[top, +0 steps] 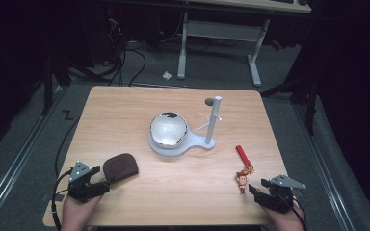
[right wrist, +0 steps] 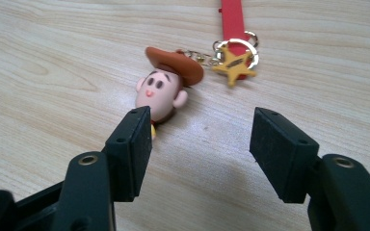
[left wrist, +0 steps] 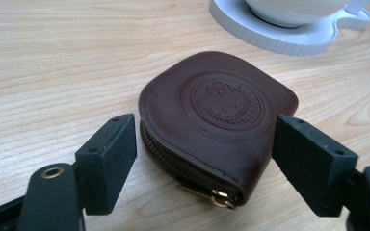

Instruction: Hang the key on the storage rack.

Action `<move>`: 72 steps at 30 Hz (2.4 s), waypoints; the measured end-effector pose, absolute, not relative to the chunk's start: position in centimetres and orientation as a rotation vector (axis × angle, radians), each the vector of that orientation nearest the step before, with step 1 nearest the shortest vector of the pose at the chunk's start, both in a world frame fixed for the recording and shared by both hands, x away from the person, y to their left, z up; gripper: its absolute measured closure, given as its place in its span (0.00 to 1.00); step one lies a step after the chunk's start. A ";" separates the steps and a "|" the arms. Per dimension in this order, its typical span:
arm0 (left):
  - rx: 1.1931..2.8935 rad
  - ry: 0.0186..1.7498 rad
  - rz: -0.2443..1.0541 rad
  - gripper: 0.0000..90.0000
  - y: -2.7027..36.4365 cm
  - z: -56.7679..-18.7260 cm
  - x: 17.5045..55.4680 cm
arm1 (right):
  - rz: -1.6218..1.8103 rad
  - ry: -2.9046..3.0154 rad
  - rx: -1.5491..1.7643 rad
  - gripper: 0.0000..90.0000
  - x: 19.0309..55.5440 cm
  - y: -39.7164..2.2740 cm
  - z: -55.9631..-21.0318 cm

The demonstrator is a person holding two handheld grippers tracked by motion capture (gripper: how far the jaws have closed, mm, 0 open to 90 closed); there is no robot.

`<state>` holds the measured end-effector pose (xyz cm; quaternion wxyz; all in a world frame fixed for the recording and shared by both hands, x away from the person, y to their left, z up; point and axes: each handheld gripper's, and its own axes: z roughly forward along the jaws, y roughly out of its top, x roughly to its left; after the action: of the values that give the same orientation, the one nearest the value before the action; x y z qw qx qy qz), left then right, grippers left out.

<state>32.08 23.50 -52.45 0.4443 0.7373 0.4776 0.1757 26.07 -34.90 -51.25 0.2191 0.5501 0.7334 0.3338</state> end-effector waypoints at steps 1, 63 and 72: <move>1.833 1.181 0.433 0.26 23.5 -52.5 32.1 | 0.926 2.034 1.518 0.46 26.1 -34.8 -51.3; 1.798 1.136 0.375 0.25 24.1 -52.4 32.6 | 0.462 2.501 1.462 0.54 28.7 -30.0 -49.2; 1.803 1.134 0.370 0.25 24.1 -52.4 32.7 | 0.397 2.541 1.486 0.53 29.8 -30.0 -48.3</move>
<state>32.72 24.10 -52.43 0.4704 0.7359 0.4630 0.1511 29.82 -30.02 -48.32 0.0855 0.4985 0.8523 0.1332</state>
